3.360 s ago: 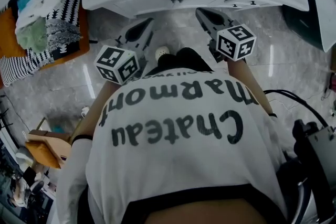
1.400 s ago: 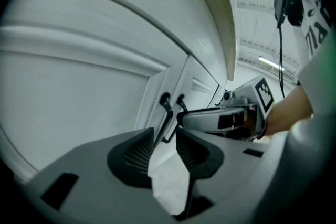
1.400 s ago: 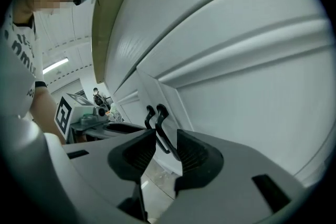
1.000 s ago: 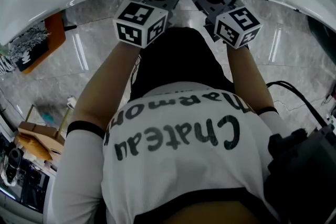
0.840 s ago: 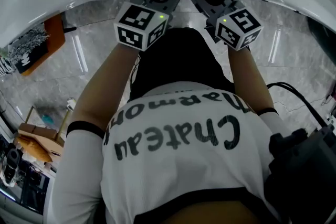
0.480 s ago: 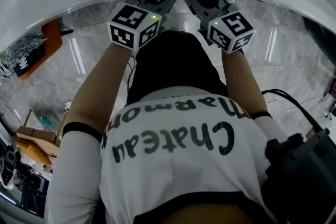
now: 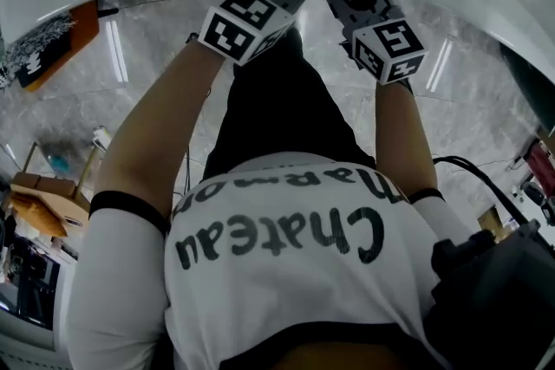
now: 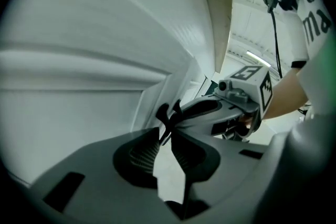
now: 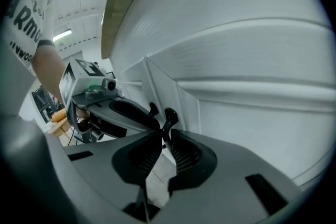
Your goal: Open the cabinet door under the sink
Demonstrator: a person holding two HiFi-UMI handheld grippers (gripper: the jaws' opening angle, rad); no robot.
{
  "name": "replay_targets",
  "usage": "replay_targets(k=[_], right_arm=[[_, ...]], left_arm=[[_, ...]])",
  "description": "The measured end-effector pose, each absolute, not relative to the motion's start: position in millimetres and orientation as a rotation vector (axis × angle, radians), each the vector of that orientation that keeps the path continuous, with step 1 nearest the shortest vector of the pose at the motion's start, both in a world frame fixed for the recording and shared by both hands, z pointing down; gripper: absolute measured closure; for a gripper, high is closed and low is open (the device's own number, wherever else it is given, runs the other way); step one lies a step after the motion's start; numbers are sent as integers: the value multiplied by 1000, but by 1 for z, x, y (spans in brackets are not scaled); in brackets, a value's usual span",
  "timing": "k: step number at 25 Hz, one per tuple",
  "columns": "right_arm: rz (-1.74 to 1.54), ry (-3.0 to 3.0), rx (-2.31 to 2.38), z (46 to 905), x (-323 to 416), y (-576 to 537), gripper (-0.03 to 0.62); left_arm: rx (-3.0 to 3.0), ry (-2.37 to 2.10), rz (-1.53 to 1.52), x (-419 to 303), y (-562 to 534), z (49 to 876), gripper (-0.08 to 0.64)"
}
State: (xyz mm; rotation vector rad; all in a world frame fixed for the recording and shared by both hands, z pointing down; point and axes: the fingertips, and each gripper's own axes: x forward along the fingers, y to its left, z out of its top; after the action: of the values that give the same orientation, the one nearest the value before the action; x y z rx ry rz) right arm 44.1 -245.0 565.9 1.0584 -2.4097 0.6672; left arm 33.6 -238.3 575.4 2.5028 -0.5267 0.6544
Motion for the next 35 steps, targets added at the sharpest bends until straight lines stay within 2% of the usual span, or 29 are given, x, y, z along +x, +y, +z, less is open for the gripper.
replay_targets(k=[11, 21, 35], right_arm=[[640, -2307, 903, 571, 42, -210, 551], [711, -2308, 883, 572, 44, -188, 548], [722, -2294, 790, 573, 47, -164, 546]], left_arm=[[2674, -395, 888, 26, -198, 580, 502], [2721, -193, 1048, 18, -165, 584, 410], [2684, -112, 1085, 1, -138, 586, 410]])
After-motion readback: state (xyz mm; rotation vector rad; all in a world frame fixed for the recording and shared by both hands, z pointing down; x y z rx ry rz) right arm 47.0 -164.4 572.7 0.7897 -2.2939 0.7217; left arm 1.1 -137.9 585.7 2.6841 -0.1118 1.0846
